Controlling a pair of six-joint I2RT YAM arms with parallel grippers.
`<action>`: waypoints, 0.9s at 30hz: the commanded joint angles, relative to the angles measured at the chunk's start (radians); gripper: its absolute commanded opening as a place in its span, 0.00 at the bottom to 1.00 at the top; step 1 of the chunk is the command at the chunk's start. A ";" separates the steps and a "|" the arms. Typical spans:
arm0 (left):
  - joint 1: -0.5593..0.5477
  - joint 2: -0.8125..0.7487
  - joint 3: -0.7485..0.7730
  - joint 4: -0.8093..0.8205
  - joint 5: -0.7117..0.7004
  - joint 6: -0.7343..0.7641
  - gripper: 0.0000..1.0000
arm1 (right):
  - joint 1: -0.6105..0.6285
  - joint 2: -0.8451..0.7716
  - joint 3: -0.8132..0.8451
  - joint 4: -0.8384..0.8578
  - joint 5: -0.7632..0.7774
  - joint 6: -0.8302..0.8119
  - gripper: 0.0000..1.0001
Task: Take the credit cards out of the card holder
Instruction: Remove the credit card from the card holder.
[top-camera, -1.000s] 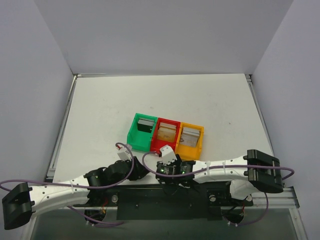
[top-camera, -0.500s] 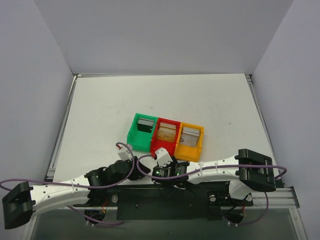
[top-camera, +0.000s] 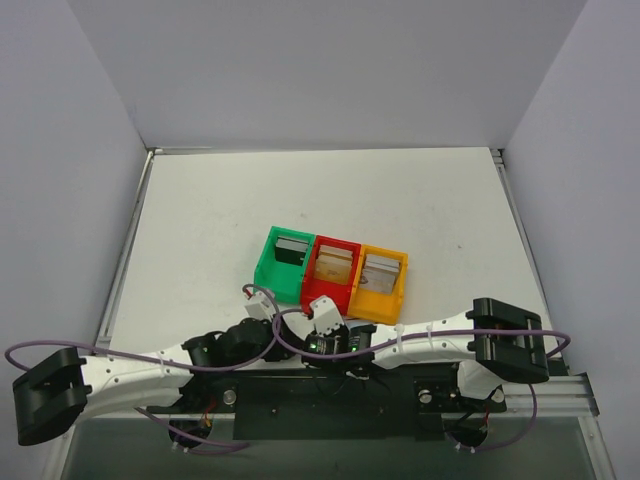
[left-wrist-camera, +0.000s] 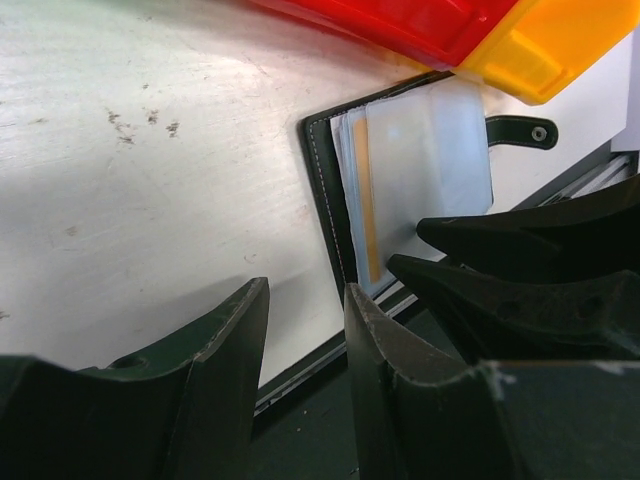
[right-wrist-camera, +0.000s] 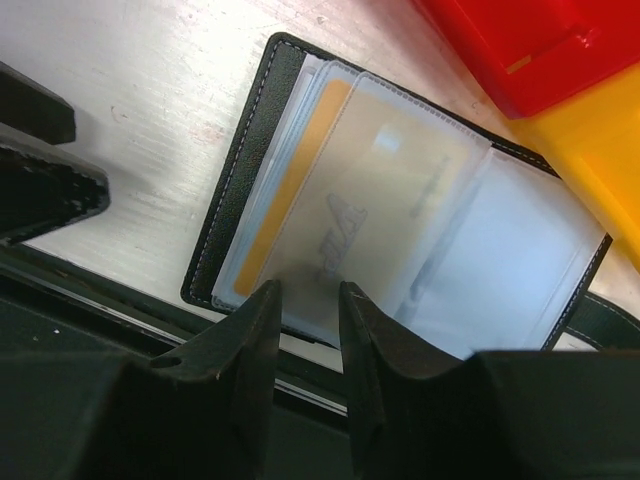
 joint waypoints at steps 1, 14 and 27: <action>-0.002 0.102 0.080 0.137 0.044 0.034 0.46 | 0.003 -0.013 -0.030 -0.095 0.027 0.035 0.25; -0.002 0.362 0.189 0.217 0.084 0.063 0.42 | 0.002 -0.052 -0.061 -0.100 0.042 0.065 0.25; -0.002 0.529 0.241 0.237 0.100 0.066 0.02 | 0.003 -0.118 -0.075 -0.155 0.085 0.097 0.25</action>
